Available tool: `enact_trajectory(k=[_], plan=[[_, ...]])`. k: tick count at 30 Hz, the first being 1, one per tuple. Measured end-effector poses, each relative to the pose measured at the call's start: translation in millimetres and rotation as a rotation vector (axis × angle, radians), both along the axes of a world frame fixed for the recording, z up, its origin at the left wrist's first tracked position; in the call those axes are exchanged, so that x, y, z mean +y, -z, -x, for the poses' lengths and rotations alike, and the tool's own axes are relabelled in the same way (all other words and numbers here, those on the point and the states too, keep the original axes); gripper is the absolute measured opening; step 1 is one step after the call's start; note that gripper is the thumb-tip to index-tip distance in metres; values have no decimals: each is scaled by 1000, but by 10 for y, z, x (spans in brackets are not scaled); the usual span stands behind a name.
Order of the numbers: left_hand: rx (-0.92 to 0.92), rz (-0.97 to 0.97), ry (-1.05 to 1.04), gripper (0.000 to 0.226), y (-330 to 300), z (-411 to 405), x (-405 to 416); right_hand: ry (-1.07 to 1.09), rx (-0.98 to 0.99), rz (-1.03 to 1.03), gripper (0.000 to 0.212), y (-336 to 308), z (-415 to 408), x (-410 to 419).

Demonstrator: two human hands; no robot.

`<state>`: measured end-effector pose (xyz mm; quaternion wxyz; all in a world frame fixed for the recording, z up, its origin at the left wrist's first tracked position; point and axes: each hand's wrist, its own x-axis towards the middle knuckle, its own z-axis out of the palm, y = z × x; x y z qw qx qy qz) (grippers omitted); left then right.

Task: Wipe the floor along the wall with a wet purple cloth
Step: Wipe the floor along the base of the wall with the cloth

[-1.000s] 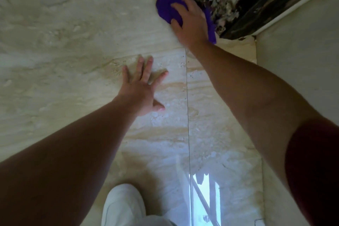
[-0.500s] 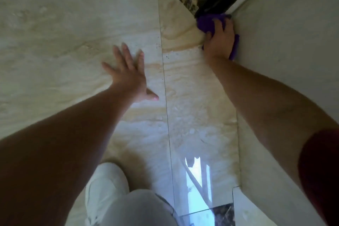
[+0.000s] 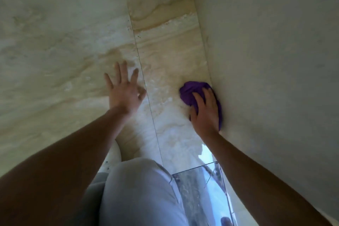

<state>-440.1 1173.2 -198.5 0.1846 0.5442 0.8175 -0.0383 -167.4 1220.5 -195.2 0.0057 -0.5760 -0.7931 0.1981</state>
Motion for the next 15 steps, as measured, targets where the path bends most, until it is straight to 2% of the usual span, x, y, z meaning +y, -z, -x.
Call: enact_trajectory(k=[3,8,12,15], plan=[[-23,-7,114,73,56,-384,-269,18,32,30,49,-10,-234,-276],[-59,37,86,61,19,-795,-608,-41,61,56,49,11,-642,-704],[-20,145,207,69,-123,-1150,-793,-86,45,141,53,-56,-1064,-1095],[-152,260,323,71,-235,-1512,-908,-136,1,229,50,-153,-1300,-1313]])
